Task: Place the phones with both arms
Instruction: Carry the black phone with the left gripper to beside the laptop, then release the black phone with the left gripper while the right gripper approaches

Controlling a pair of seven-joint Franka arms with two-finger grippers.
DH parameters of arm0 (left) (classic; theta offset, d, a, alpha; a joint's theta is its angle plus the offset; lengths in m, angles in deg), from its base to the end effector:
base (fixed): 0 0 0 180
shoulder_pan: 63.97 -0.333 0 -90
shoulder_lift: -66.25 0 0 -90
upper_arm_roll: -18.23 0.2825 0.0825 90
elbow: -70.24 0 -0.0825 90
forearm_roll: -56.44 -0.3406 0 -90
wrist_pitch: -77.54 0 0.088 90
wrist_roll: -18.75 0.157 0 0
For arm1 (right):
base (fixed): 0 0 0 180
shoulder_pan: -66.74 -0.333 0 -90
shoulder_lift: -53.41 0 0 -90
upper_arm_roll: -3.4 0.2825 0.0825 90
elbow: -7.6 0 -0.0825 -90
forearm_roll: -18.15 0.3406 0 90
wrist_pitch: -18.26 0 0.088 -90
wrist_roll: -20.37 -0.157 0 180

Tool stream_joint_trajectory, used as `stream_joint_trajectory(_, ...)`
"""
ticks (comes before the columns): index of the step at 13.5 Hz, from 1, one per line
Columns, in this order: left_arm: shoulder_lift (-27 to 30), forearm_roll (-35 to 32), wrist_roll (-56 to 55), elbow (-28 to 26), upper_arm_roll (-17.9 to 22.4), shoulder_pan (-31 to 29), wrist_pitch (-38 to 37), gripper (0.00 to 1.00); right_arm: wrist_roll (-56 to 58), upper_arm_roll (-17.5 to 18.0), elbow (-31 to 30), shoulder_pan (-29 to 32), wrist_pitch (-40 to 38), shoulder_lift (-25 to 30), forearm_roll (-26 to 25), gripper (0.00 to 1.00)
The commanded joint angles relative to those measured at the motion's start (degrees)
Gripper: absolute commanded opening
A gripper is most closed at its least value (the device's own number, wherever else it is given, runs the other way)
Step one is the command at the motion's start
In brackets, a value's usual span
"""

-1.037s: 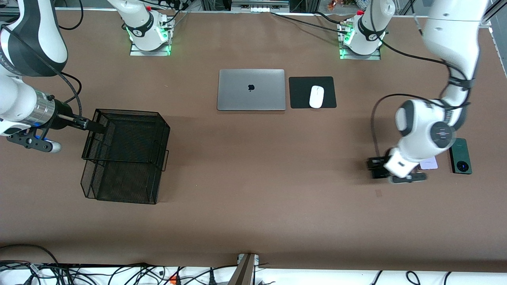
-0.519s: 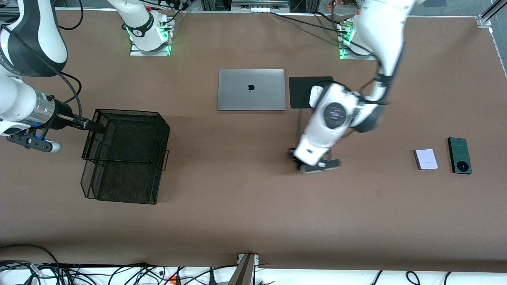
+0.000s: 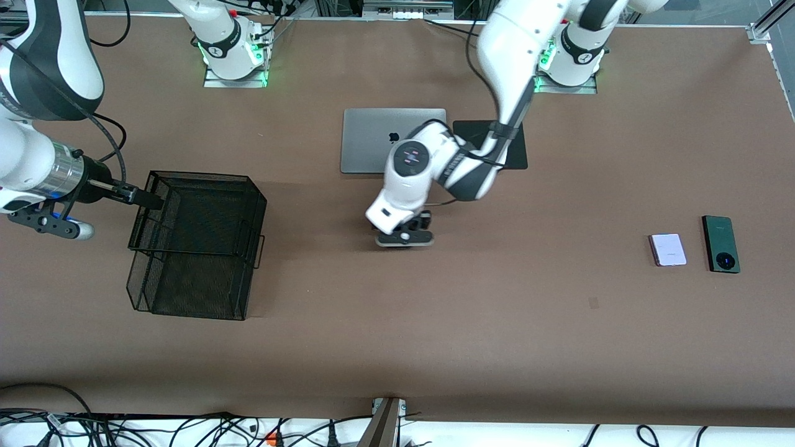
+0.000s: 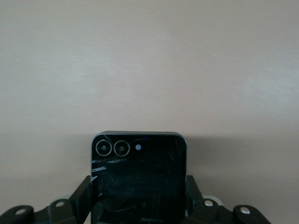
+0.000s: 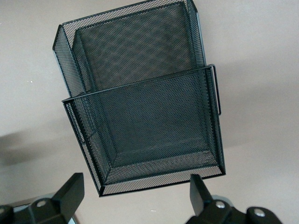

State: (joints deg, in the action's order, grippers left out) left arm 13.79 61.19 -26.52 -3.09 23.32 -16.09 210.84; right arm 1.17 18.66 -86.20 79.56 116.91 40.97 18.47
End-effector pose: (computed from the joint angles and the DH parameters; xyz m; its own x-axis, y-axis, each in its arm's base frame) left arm 0.5071 -0.4927 0.1649 0.9934 0.0610 0.0967 0.0520 -0.9943 0.0933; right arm 0.5572 0.0167 0.4119 0.9477 -0.2878 -0.1380 -0.2929 -0.9560 -0.0176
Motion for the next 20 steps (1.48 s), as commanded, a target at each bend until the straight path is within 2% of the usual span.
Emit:
stream_joint_trajectory(1, -5.6, 0.7, -0.7, 8.4, 3.7, 3.6, -1.8, 0.00, 0.8, 0.1, -0.6, 0.7, 0.1, 0.7, 1.2, 1.00)
stream_joint_trajectory(3, -7.1, 0.3, -1.0, 8.4, 6.2, 6.2, -1.3, 0.00, 0.8, 0.3, -0.6, 0.5, 0.3, 0.5, 1.2, 1.00)
stream_joint_trajectory(7, -8.1, 0.3, -2.6, 8.7, 6.4, 6.3, -1.2, 0.00, 0.8, 0.3, -0.6, 0.5, -0.2, 0.5, 1.1, 1.00)
stream_joint_trajectory(8, -8.1, 0.3, -4.3, 8.7, 6.4, 6.3, -1.2, 0.26, 0.8, 0.3, -0.5, 0.5, -0.2, 0.5, 0.8, 1.00)
stream_joint_trajectory(9, -7.9, 0.1, -4.8, 8.6, 6.8, 6.3, -1.3, 0.99, 0.8, 0.4, -0.5, 0.5, -0.2, 0.5, 0.6, 1.00)
stream_joint_trajectory(12, -5.2, -0.2, -5.0, 8.7, 8.6, 6.2, -4.4, 1.00, 1.4, 0.4, -0.4, 0.5, -0.3, 0.6, 0.5, 1.00)
stream_joint_trajectory(14, -0.2, -0.7, -4.5, 7.5, 9.8, 5.1, -9.7, 1.00, 1.6, 0.7, -0.5, 0.5, -0.6, 0.6, 0.5, 1.00)
stream_joint_trajectory(17, 7.8, -0.8, 0.5, 2.5, 9.9, 2.0, -19.6, 1.00, -1.3, 5.9, 0.7, -1.1, -0.3, 0.4, 0.2, 1.00)
stream_joint_trajectory(20, 13.2, -0.9, 10.2, -1.7, 10.0, -2.9, -27.8, 1.00, -5.7, 7.2, 0.7, -8.0, 0.9, -1.9, 0.3, 1.00)
